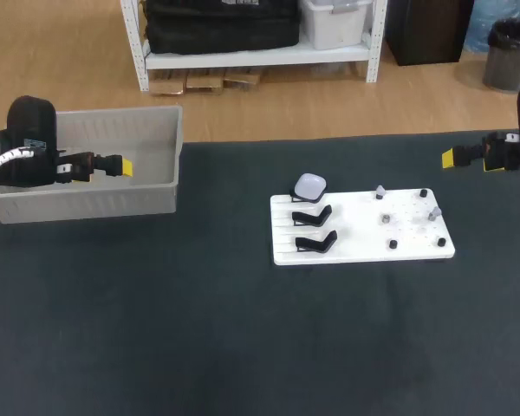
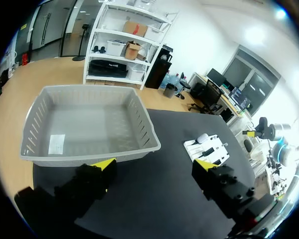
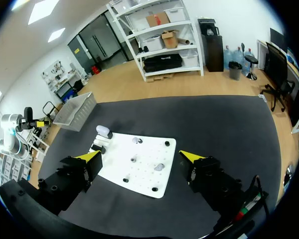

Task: Pick up each earbud case from the left stands, insert the matching earbuds, close the lid, and place the case in the box.

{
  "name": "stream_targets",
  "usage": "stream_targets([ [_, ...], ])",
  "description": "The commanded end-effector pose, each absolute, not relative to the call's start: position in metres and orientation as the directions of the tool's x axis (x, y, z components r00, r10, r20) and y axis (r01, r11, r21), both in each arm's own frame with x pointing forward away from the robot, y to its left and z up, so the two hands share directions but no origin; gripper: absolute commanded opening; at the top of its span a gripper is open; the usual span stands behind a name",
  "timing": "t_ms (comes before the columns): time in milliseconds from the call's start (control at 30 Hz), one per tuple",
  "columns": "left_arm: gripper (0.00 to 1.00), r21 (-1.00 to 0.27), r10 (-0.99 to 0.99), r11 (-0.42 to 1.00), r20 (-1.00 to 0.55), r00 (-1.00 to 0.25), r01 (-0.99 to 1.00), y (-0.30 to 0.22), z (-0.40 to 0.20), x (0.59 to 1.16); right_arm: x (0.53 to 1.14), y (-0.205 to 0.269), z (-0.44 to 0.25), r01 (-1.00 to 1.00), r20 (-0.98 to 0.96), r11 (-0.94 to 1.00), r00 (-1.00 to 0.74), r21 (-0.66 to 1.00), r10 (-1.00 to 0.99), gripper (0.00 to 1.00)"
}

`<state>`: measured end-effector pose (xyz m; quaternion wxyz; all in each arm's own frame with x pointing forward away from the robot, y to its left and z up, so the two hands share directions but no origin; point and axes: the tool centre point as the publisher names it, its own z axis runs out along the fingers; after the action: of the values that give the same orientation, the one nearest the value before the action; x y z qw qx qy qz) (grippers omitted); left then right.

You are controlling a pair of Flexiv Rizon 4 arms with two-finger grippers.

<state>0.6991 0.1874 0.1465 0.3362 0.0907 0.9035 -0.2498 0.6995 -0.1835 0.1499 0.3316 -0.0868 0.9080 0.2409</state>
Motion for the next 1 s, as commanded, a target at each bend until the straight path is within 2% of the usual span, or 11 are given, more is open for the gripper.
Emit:
stream_targets([
  [33,1.00,-0.383,0.000,0.866,-0.644,-0.765,0.322,0.185,0.149,0.700,0.700,-0.184,0.149,-0.319,-0.644,0.867,-0.765,0.381,0.001,1.00],
  [400,1.00,-0.383,0.000,0.866,-0.644,-0.765,0.322,0.185,0.149,0.700,0.700,-0.184,0.149,-0.319,-0.644,0.867,-0.765,0.381,0.001,1.00],
  [433,1.00,-0.371,0.054,0.822,-0.704,-0.708,0.432,0.183,0.152,0.699,0.700,-0.184,0.149,-0.319,-0.644,0.867,-0.765,0.381,0.001,1.00],
  [533,1.00,-0.152,0.281,0.694,-0.842,-0.460,0.703,0.175,0.157,0.697,0.700,-0.184,0.149,-0.319,-0.644,0.867,-0.765,0.381,0.001,1.00],
  [700,1.00,-0.005,0.369,0.447,-0.910,-0.190,0.895,0.168,0.164,0.701,0.700,-0.184,0.149,-0.319,-0.644,0.867,-0.765,0.381,0.001,1.00],
  [900,1.00,0.106,0.434,0.300,-0.900,-0.037,0.948,0.131,0.170,0.707,0.700,-0.184,0.149,-0.319,-0.644,0.867,-0.765,0.381,0.001,1.00],
  [1000,1.00,0.095,0.454,0.295,-0.890,-0.052,0.951,0.107,0.169,0.717,0.700,-0.184,0.149,-0.319,-0.644,0.867,-0.765,0.381,0.001,1.00],
])
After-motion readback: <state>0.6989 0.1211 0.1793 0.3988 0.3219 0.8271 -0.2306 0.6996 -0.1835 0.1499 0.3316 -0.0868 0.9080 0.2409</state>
